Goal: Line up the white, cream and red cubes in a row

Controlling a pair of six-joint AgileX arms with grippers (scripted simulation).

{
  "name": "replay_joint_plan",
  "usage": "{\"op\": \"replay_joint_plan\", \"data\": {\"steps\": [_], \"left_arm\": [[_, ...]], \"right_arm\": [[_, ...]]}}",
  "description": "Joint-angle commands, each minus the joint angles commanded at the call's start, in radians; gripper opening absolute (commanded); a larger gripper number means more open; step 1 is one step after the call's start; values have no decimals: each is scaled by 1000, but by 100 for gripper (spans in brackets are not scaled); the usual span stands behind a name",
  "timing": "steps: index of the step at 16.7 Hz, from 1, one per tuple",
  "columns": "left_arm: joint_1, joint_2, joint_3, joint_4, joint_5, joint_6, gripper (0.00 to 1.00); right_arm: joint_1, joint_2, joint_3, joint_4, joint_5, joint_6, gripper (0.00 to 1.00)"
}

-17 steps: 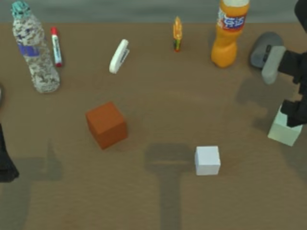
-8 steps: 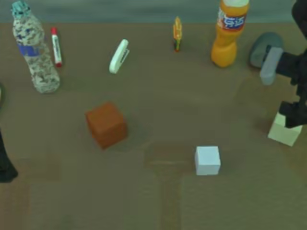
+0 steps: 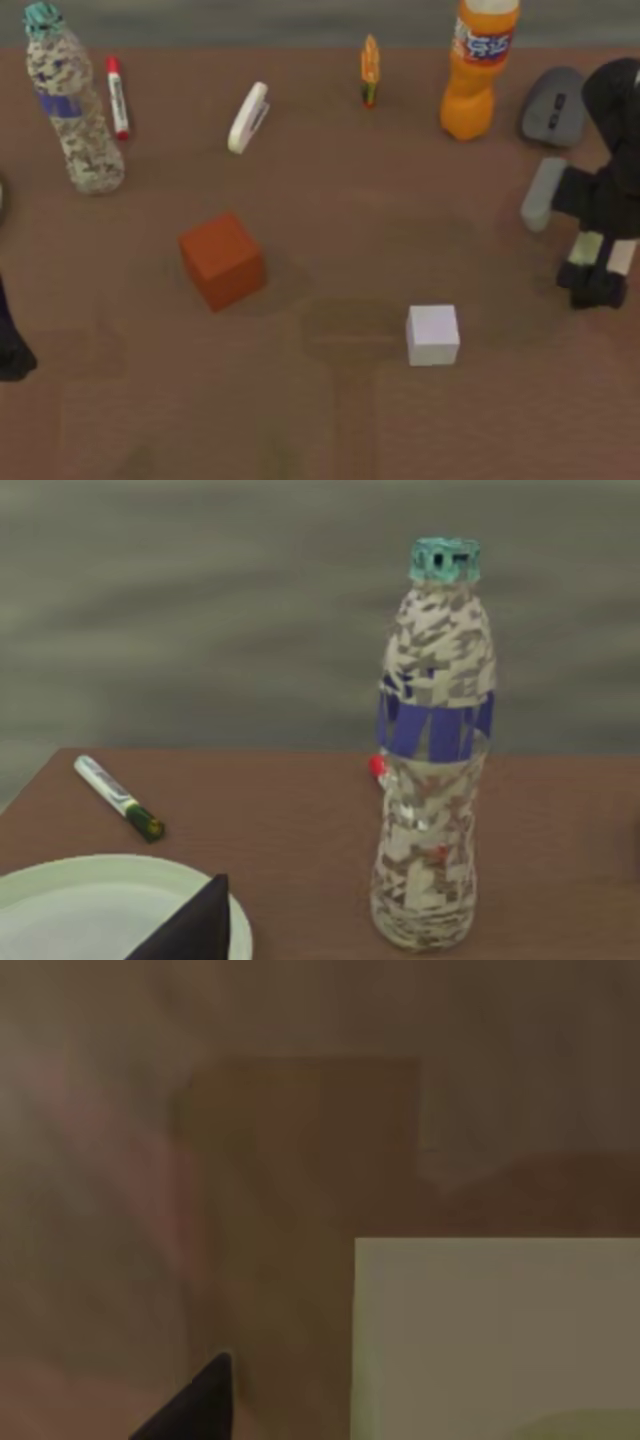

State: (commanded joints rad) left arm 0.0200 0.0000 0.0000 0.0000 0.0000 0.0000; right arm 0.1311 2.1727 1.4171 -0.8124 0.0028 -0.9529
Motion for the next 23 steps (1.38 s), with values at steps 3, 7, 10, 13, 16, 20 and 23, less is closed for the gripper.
{"op": "replay_joint_plan", "data": {"steps": [3,7,10,13,16,20,23], "left_arm": [[0,0,0,0,0,0,100],[0,0,0,0,0,0,100],[0,0,0,0,0,0,100],[0,0,0,0,0,0,100],[0,0,0,0,0,0,100],[0,0,0,0,0,0,100],[0,0,0,0,0,0,100]], "right_arm": [[0,7,-10,14,0,0,100],[0,7,-10,14,0,0,85],[0,7,-10,14,0,0,62],[0,7,-10,14,0,0,40],[0,7,-10,14,0,0,17],[0,7,-10,14,0,0,0],[0,7,-10,14,0,0,0]]}}
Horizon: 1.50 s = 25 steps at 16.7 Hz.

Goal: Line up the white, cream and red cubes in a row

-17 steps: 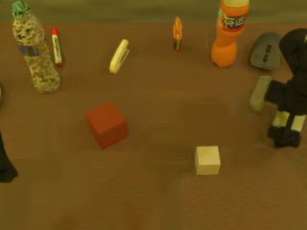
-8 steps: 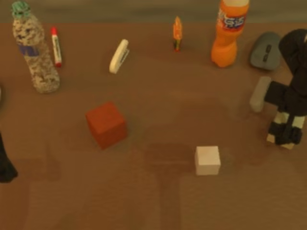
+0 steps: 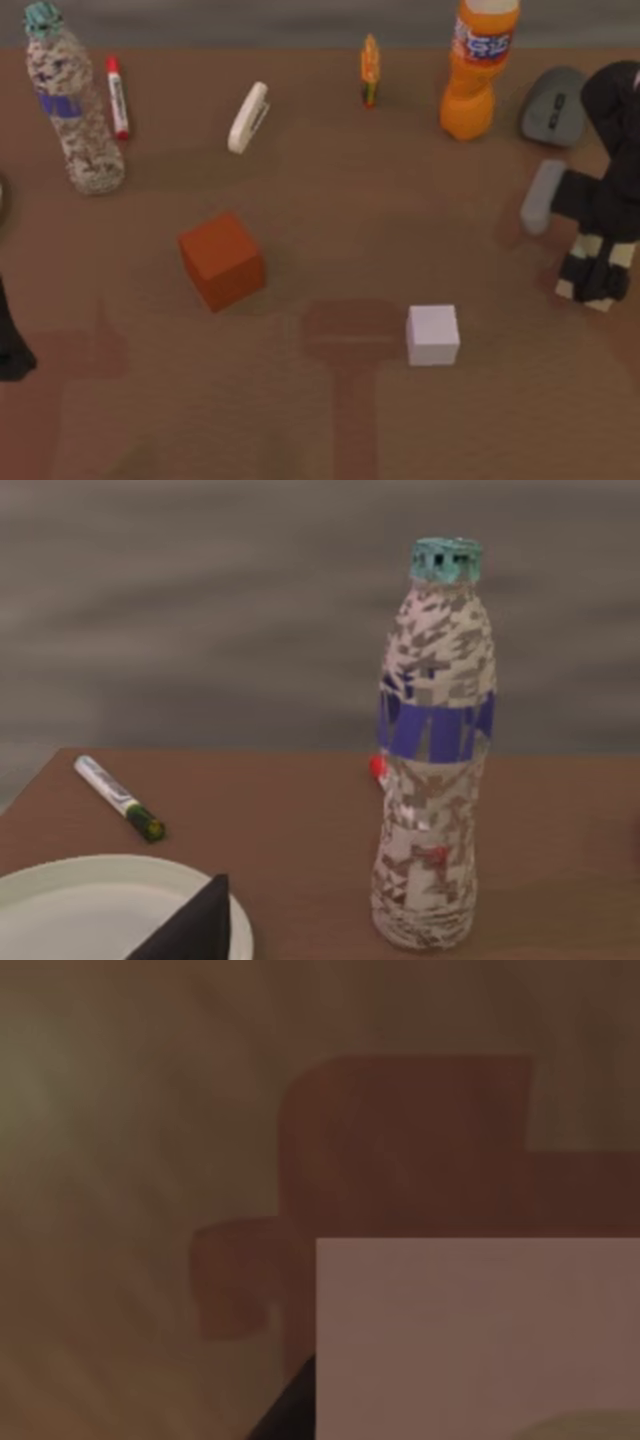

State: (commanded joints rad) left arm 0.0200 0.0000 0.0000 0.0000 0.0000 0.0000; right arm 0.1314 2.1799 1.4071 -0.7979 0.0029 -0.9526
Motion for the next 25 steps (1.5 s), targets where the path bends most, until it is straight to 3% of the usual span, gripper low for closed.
{"op": "replay_joint_plan", "data": {"steps": [6,13,18,21,25], "left_arm": [[0,0,0,0,0,0,100],[0,0,0,0,0,0,100],[0,0,0,0,0,0,100],[0,0,0,0,0,0,100],[0,0,0,0,0,0,100]], "right_arm": [[1,-30,14,-39,-6,8,0],[8,-122,137,-257,-7,7,0],[5,-121,140,-261,-7,10,0],[73,-102,178,-280,-7,24,0],[301,-57,267,-333,-7,72,0]]}}
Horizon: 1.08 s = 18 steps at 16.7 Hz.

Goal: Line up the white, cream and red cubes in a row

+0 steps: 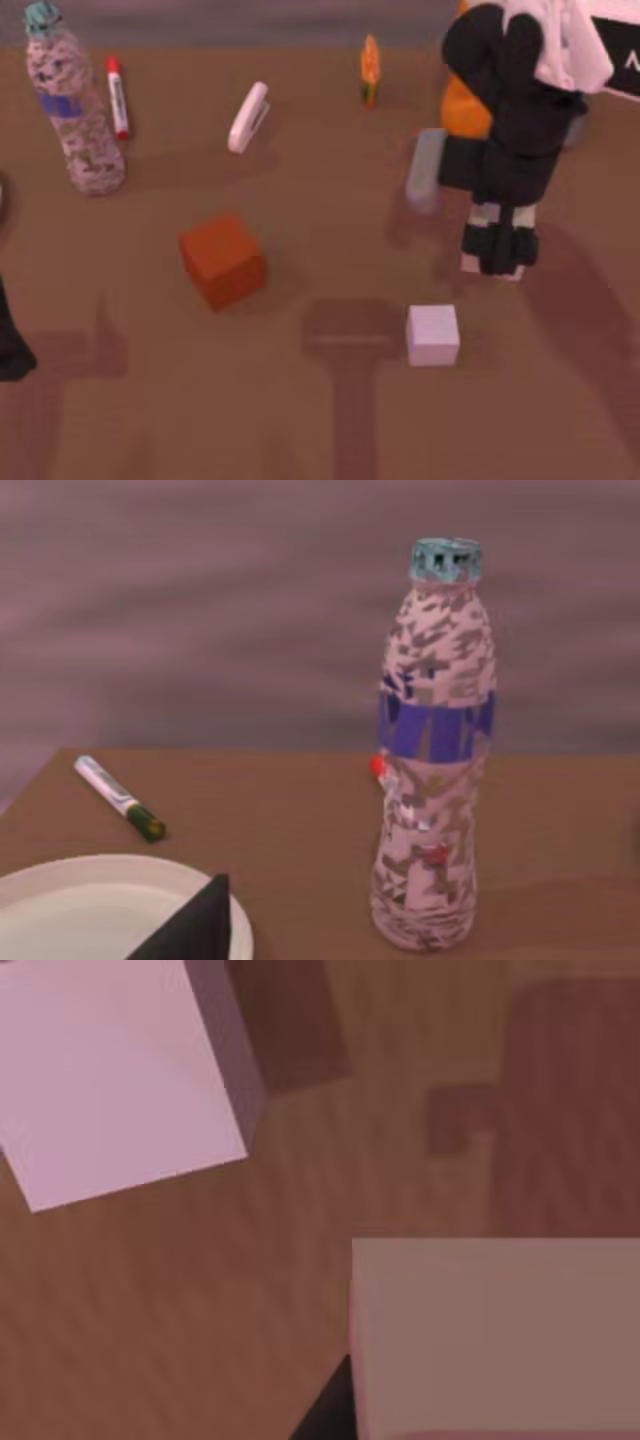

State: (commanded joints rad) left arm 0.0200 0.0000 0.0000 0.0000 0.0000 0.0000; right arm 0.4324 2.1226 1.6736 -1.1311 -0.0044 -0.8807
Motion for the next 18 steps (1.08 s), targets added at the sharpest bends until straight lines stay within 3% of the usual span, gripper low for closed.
{"op": "replay_joint_plan", "data": {"steps": [3,6,13,18], "left_arm": [[0,0,0,0,0,0,100],[0,0,0,0,0,0,100],[0,0,0,0,0,0,100],[0,0,0,0,0,0,100]], "right_arm": [[192,30,68,-41,0,43,0],[308,42,116,-64,1,77,0],[330,44,110,-50,1,86,0],[331,88,-9,122,2,88,0]]}}
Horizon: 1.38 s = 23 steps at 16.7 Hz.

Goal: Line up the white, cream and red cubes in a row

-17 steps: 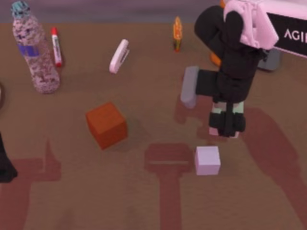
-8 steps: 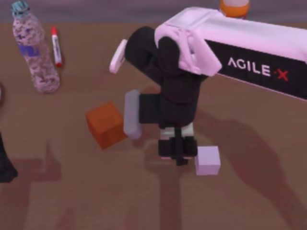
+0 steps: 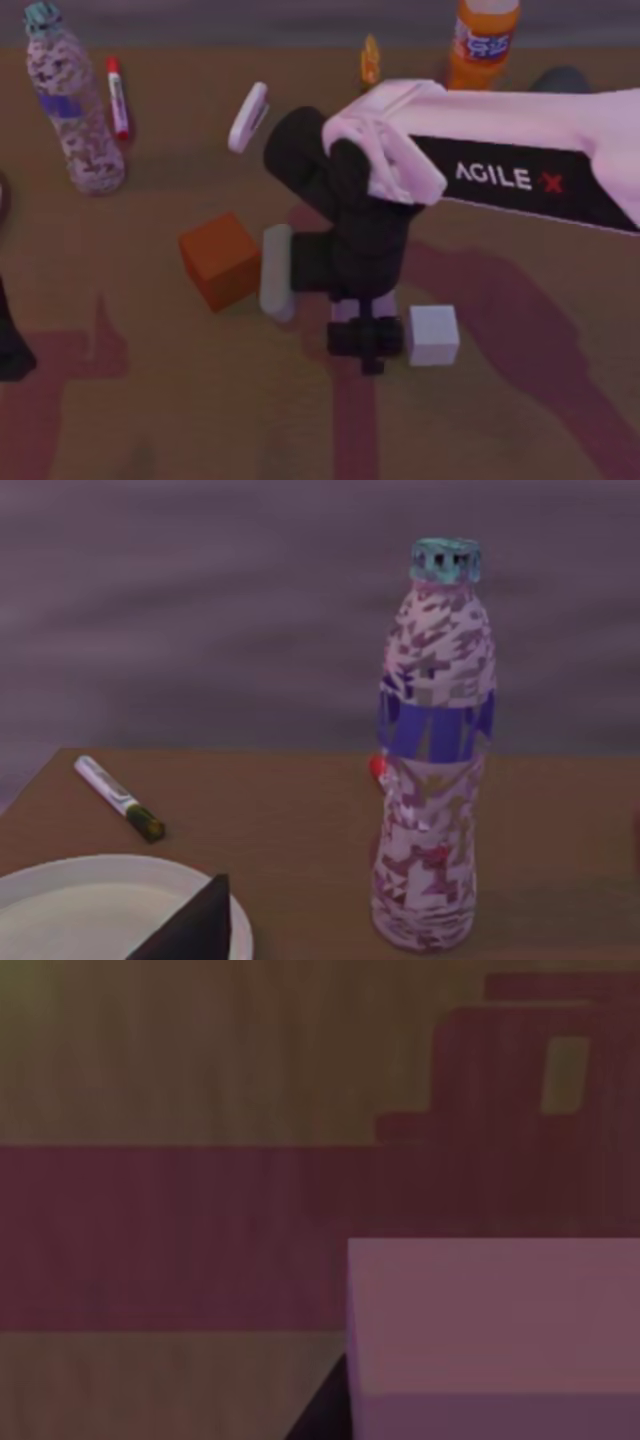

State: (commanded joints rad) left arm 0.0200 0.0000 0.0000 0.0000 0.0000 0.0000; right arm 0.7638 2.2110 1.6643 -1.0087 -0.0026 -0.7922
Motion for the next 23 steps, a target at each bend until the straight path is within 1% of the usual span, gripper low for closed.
{"op": "replay_joint_plan", "data": {"steps": [2,6,19,20,23], "left_arm": [[0,0,0,0,0,0,100],[0,0,0,0,0,0,100],[0,0,0,0,0,0,100],[0,0,0,0,0,0,100],[0,0,0,0,0,0,100]], "right_arm": [[2,16,-37,47,1,-1,0],[2,20,-44,54,1,-1,0],[2,20,-44,54,1,-1,98],[2,20,-44,54,1,-1,100],[2,20,-44,54,1,-1,100]]}}
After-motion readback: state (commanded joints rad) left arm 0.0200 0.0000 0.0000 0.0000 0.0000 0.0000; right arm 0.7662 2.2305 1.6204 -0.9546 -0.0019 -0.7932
